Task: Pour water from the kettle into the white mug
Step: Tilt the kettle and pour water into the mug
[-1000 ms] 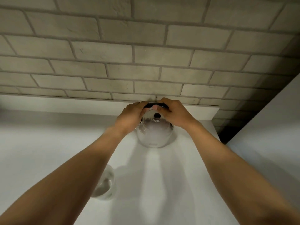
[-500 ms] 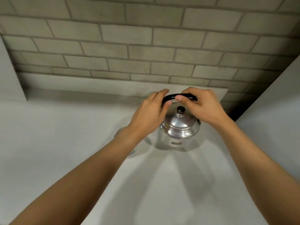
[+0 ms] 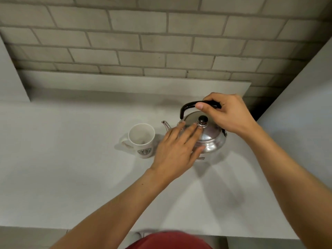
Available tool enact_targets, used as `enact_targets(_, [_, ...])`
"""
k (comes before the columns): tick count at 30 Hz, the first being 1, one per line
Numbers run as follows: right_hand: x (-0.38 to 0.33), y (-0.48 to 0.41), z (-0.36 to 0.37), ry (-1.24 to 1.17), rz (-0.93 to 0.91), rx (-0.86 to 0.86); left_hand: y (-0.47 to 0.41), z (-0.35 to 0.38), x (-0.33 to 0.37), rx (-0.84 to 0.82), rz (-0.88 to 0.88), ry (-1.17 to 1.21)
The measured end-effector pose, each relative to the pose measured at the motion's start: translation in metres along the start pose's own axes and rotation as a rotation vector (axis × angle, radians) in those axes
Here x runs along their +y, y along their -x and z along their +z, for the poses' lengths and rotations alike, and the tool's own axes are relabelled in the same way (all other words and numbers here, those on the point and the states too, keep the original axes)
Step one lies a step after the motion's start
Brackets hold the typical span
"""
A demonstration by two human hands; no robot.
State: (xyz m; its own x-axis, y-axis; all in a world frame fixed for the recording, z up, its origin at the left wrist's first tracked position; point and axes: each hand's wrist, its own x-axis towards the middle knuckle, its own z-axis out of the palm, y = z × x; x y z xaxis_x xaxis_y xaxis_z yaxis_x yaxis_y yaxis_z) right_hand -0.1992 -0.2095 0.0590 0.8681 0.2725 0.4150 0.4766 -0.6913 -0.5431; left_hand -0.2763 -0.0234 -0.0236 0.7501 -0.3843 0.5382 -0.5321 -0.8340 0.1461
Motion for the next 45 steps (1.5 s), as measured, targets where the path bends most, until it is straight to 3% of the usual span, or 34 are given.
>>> enact_targets(8, [-0.02,0.002,0.001,0.047,-0.019,-0.051,0.008,-0.001,0.002,0.003,-0.046,0.085])
enact_targets(19, [-0.068,-0.031,-0.007,0.197,-0.203,-0.202,0.011,-0.016,0.004,0.162,-0.135,0.173])
enact_targets(45, [-0.129,-0.068,0.005,0.494,-0.382,-0.433,0.005,-0.022,0.001,0.312,-0.313,0.464])
